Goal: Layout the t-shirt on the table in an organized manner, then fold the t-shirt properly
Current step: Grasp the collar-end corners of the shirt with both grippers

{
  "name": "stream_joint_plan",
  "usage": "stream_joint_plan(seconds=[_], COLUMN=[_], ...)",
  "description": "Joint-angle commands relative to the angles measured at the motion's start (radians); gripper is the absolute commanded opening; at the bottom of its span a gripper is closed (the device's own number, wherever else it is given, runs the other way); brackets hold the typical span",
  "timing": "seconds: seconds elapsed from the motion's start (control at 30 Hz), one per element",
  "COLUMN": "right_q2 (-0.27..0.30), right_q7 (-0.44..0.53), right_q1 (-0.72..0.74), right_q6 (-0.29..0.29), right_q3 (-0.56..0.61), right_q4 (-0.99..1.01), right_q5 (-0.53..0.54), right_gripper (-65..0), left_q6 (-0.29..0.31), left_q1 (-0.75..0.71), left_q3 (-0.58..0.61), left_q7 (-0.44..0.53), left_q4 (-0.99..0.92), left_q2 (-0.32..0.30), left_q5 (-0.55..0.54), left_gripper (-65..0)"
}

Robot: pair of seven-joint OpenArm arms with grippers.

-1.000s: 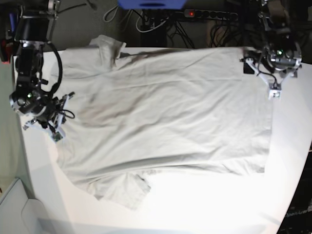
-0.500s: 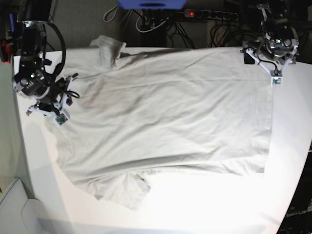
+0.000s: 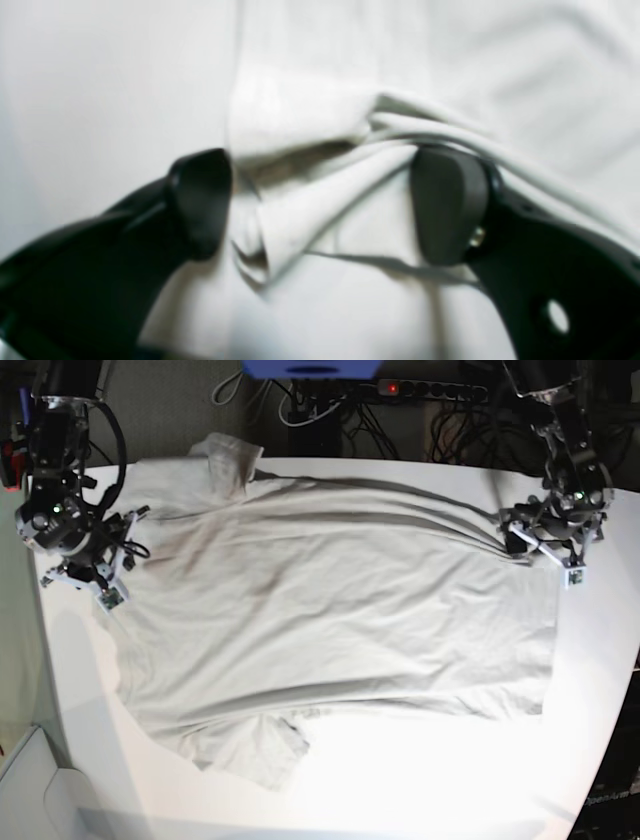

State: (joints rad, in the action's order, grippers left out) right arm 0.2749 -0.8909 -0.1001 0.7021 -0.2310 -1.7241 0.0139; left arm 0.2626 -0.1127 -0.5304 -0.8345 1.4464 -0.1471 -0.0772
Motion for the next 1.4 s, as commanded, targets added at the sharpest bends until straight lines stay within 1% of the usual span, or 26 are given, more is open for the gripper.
stream_joint_plan(seconds=[0.0,0.1,0.17,0.57,0.63,0.67,0.73,0.8,0.97,1.03,1.07,1.17,1.3,1.37], right_q2=[0.013,0.013,0.014,0.014,0.014,0.014,0.014,0.014,0.014,0.014,0.014,0.013,0.002,0.001], right_q7=[0.016,0.016,0.016,0.016,0.016,0.016,0.016,0.016,0.016,0.016,0.016,0.011,-0.073,-0.113], right_q1=[0.010,0.013,0.013,0.012,0.012,0.012,0.012,0.012,0.015,0.015,0.015,0.007,-0.014,-0.030], right_q6=[-0.004,-0.004,-0.004,-0.004,-0.004,-0.004,-0.004,-0.004,-0.004,-0.004,-0.004,-0.004,-0.004,-0.004], right_q3=[-0.006,-0.006,-0.006,-0.014,-0.014,-0.014,-0.014,-0.014,-0.014,-0.014,-0.014,-0.032,-0.040,-0.040], right_q4=[-0.018,-0.018,-0.018,-0.018,-0.018,-0.018,-0.018,-0.018,-0.018,-0.020,-0.021,-0.061,-0.136,-0.147], right_q5=[0.002,0.002,0.002,0.002,0.002,0.002,0.002,0.002,0.002,0.002,0.002,0.005,0.005,0.005], right_gripper=[-43.9,-43.9,-43.9,-43.9,-43.9,-43.9,-43.9,-43.9,-43.9,-43.9,-43.9,-43.9,-43.7,-43.6], left_q6=[0.000,0.000,0.000,0.000,0.000,0.000,0.000,0.000,-0.001,-0.001,-0.001,-0.001,-0.001,-0.001], left_q1=[0.003,0.044,0.048,-0.038,-0.040,-0.045,-0.049,-0.052,-0.052,-0.051,-0.049,-0.048,-0.046,-0.045], left_q3=[0.008,0.010,0.010,0.008,0.006,0.005,0.006,0.005,0.000,0.000,0.000,0.000,0.000,0.000], left_q7=[-0.104,-0.113,-0.116,-0.102,-0.084,-0.073,-0.061,-0.061,-0.061,-0.061,-0.067,-0.073,-0.076,-0.098], left_q4=[-0.049,-0.074,-0.072,-0.069,-0.071,-0.071,-0.071,-0.071,-0.072,-0.072,-0.072,-0.060,-0.059,-0.043], left_q2=[0.005,0.001,0.001,0.002,0.005,0.007,0.007,0.007,0.008,0.008,0.008,0.008,0.008,0.008], left_q5=[0.075,0.075,0.076,0.070,0.072,0.073,0.072,0.072,0.072,0.072,0.072,0.072,0.070,0.070], left_gripper=[-9.7,-9.7,-9.7,-9.9,-10.3,-11.6,-17.0,-25.8,-50.7,-58.2,-60.8,-63.9,-64.4,-64.5])
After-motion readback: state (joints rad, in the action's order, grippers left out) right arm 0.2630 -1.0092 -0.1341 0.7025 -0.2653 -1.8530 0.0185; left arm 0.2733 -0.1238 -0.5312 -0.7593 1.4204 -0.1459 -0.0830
